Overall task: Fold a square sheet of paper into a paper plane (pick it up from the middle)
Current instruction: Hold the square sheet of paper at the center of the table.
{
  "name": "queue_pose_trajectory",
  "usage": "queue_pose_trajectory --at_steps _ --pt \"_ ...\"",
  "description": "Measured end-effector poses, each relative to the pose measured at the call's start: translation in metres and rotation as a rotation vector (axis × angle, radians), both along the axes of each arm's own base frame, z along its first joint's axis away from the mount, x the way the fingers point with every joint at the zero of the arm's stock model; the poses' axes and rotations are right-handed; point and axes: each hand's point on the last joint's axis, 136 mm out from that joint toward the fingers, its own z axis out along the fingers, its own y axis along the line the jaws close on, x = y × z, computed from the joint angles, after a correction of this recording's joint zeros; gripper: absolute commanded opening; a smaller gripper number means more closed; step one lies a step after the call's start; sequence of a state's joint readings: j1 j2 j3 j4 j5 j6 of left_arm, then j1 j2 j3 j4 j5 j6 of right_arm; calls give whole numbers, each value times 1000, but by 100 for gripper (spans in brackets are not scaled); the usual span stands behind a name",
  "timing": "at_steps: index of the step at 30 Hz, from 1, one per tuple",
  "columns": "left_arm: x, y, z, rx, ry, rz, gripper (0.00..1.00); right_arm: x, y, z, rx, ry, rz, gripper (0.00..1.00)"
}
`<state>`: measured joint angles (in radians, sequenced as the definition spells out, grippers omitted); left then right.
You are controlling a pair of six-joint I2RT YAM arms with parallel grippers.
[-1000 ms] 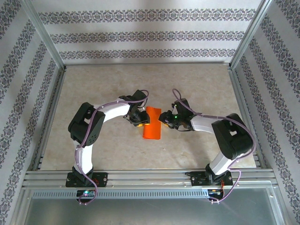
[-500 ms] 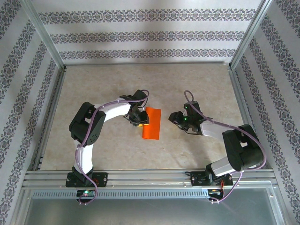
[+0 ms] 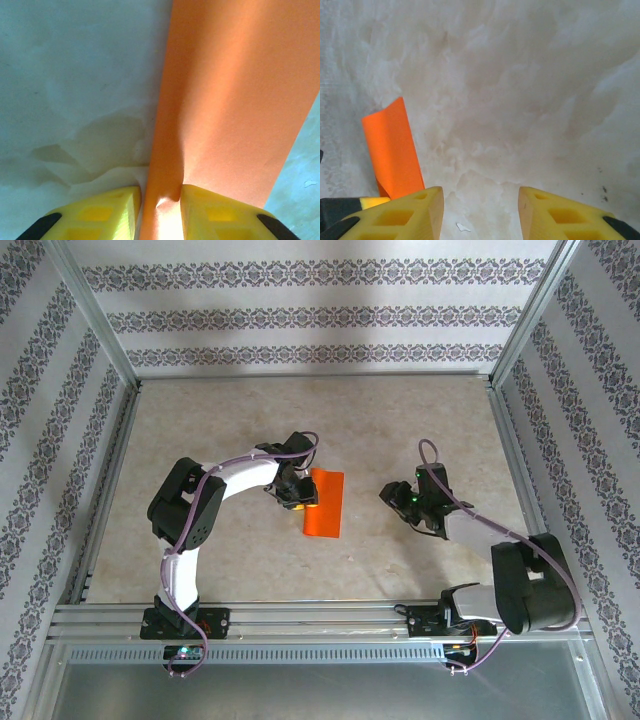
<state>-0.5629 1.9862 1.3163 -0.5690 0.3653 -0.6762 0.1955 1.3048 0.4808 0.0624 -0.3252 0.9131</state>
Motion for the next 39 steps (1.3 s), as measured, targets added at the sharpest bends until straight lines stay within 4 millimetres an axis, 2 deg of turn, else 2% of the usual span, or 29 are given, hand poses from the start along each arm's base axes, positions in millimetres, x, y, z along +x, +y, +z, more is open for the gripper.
queue_pose_trajectory --at_steps 5,9,21,26,34,39 --pt "0 0 0 4 0 -29 30 -3 -13 -1 -15 3 -24 44" --pt "0 0 0 7 -1 -43 29 -5 -16 -4 -21 17 -27 44" --pt "-1 0 -1 13 2 -50 28 -8 -9 -3 1 17 15 40" --pt "-1 0 -1 13 3 -49 28 -11 15 -8 33 33 101 35" --pt "-1 0 -2 13 7 -44 29 -8 82 -3 79 20 290 33" --pt "-1 0 -2 12 9 -40 29 -6 100 -5 105 26 329 33"
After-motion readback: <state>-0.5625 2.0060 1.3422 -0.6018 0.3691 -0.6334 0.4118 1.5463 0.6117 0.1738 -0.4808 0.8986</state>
